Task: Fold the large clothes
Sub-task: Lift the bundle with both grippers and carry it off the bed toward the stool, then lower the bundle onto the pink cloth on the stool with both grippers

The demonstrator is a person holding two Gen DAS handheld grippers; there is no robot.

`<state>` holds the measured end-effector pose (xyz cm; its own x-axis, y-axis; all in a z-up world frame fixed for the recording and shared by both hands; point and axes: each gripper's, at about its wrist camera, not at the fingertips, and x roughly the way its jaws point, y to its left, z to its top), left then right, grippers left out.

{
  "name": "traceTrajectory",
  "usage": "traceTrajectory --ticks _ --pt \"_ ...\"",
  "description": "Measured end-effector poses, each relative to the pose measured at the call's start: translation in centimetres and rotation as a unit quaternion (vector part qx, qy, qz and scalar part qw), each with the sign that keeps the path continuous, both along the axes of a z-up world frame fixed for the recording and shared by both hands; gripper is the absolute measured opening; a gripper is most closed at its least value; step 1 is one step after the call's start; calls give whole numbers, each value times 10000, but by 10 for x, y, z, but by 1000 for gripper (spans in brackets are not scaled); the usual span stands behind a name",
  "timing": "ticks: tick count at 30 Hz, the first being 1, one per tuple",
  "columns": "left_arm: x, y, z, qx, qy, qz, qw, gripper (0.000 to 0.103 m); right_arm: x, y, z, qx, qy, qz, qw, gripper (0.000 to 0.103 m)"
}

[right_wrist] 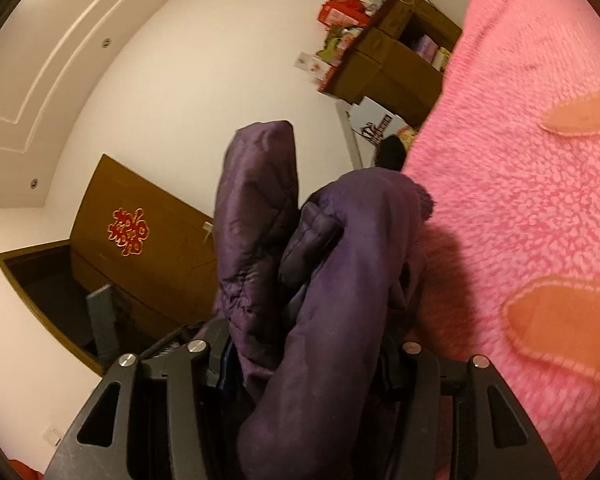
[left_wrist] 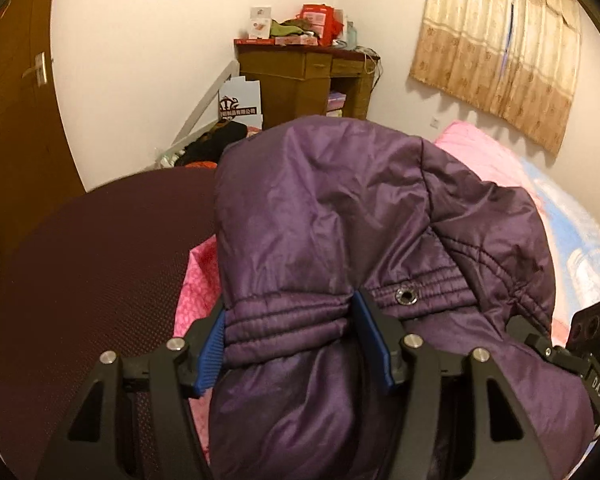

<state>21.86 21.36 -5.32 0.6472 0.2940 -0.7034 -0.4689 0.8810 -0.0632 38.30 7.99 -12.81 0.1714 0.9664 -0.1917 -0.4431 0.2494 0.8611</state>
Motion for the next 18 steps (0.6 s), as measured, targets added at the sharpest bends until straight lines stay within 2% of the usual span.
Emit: traceTrajectory --ticks 4,8,9,13,15,17,18 --pt "6 -8 -5 273 64 -93 9996 73 0 -14 -18 32 268 -102 9996 65" --pt "-1 -3 -8 291 -75 -150 9994 75 -15 -44 -7 -276 149 -275 9991 65" --pt "1 5 -9 270 -106 -160 9995 75 -20 -55 2 -418 41 -371 9984 65" --pt "-7 4 -5 326 -149 -191 9992 75 -33 -75 69 -1045 -961 -909 9857 62" --pt "-6 3 -4 370 -149 -201 9990 75 -33 -67 103 -1215 -1301 -924 9797 55" --pt "-9 3 -3 392 -156 -209 9989 75 -28 -41 135 -1323 -1524 -714 9768 49" --pt "-11 3 -3 399 -165 -215 9988 75 -25 -23 146 -1407 -1598 -529 9757 42"
